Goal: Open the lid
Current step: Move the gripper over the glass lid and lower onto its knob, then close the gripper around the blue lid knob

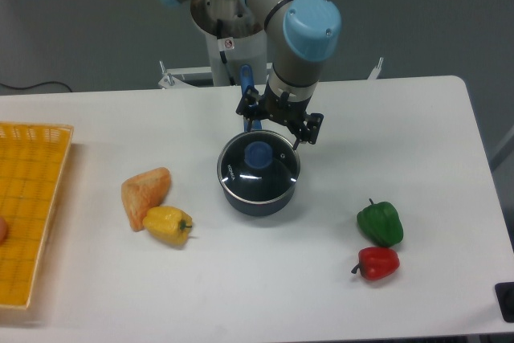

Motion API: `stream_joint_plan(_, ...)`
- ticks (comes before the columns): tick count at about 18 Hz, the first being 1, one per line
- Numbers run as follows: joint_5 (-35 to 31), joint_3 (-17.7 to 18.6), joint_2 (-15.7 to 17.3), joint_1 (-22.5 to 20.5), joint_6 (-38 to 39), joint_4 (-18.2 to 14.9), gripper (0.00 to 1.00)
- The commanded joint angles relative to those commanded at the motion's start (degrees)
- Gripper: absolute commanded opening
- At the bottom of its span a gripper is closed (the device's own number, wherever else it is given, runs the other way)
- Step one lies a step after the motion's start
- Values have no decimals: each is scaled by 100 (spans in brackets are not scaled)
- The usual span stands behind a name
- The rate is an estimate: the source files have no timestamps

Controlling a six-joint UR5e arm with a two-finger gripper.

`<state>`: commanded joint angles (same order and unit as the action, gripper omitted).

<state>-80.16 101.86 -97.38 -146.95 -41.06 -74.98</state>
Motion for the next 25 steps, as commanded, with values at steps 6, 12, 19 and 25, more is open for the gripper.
stream_joint_plan(6,-52,62,-52,35,273,203,100)
stream_joint_plan(12,-263,-26,-307,219,370,404,100)
stream_joint_plan(19,-431,53,-404,474,511,607,100)
stream_joint_plan(25,-492,53,-466,518,511,607,100)
